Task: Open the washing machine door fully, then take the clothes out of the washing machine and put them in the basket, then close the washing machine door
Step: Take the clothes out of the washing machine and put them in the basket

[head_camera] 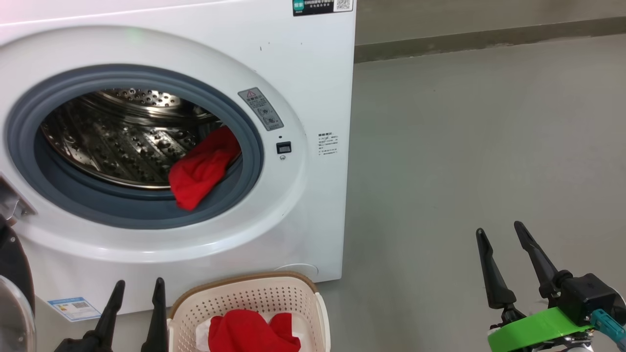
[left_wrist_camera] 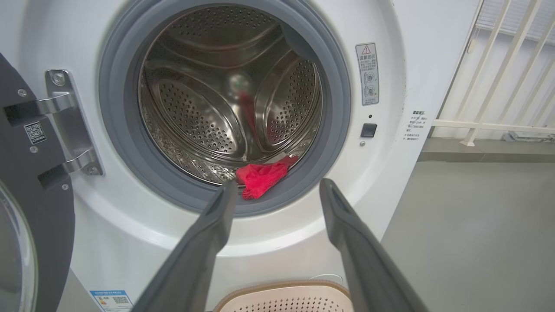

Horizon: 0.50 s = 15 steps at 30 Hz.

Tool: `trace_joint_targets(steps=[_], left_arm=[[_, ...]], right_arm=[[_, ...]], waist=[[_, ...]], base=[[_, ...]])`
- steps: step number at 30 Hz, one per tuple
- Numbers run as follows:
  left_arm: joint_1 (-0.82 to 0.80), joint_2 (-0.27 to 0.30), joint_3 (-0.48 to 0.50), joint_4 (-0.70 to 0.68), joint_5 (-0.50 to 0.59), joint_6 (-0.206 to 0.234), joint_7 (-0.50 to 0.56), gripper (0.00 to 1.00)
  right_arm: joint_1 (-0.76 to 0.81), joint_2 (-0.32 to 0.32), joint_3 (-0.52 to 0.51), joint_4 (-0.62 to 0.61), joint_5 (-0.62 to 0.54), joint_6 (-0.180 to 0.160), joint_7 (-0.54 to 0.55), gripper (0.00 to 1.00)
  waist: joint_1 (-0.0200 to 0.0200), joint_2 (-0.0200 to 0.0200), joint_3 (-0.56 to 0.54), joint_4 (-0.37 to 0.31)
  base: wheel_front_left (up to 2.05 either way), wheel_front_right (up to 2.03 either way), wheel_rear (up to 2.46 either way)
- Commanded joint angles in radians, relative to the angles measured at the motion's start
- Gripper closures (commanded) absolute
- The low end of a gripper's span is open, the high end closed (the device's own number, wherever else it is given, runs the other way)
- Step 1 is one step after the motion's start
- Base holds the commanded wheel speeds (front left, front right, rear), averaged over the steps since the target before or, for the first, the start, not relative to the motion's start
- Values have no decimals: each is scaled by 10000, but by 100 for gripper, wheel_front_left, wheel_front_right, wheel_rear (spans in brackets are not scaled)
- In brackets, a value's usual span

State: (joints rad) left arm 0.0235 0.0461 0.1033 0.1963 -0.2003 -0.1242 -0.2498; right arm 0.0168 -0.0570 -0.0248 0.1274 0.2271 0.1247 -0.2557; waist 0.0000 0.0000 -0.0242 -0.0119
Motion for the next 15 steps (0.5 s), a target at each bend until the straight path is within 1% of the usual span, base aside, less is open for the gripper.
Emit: trace_joint_targets(steps=[1, 15], left_arm=[[-113, 55, 374, -273, 17, -54, -120, 0], [-101, 44, 349, -337, -126, -58, -120, 0]], right_arm=[[-210, -114, 184, -274, -96, 60, -61, 0], [-194, -169, 170, -308, -110, 60, -61, 0]], waist=[[0, 0, -9, 6], [0, 0, 42, 16]], base=[[0, 0, 0], [0, 0, 0]])
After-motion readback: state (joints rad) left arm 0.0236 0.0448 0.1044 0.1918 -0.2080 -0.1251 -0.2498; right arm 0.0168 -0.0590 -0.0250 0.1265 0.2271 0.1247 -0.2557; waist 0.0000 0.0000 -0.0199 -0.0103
